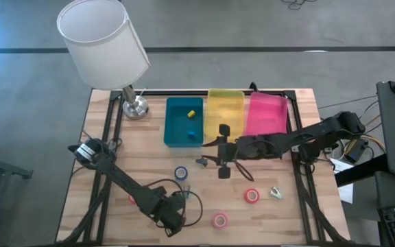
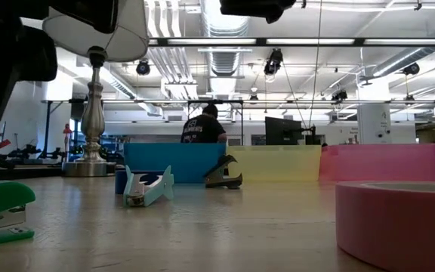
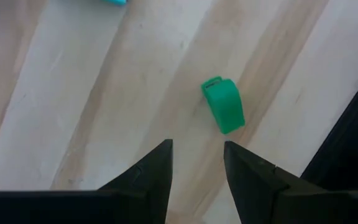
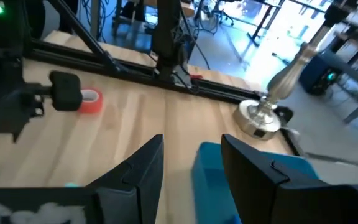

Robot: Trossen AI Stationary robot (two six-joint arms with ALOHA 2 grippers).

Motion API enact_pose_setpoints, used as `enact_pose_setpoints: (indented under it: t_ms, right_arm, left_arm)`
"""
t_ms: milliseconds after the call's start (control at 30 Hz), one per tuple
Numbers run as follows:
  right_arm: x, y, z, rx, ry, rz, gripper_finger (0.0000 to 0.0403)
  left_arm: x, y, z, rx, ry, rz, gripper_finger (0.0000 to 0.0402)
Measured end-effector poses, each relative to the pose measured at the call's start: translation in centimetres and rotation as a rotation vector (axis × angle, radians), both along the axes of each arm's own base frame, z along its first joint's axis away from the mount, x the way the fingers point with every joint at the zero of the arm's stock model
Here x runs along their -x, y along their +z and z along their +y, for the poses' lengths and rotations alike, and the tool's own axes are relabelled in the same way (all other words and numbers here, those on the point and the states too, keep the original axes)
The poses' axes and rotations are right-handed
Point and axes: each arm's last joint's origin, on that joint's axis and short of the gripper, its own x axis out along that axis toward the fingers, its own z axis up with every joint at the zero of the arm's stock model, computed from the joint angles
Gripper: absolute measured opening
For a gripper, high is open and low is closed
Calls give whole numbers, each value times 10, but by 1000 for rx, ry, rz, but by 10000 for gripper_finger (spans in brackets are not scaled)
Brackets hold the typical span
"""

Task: Pick and place Stapler, Stapler remover, tape
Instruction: Put the green stapler into the blue bin

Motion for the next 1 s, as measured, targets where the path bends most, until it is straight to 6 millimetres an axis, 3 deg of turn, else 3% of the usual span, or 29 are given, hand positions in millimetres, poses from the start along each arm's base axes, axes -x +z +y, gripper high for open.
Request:
enact_pose_setpoints:
  t_ms: [233, 433, 767, 1000]
  right_arm:
    - [6, -14, 4, -132, -34, 25, 155]
    - [12, -28, 18, -94, -20, 56, 155]
    - [18, -28, 38, -110, -124, 5, 155]
    - [18, -35, 47, -111, -149, 6, 155]
  left_arm:
    - [-6, 1, -3, -15, 13, -94, 147]
    - [-3, -7, -5, -12, 94, -108, 147]
    - [5, -34, -7, 18, 98, -139, 147]
    - [5, -38, -12, 57, 88, -185, 147]
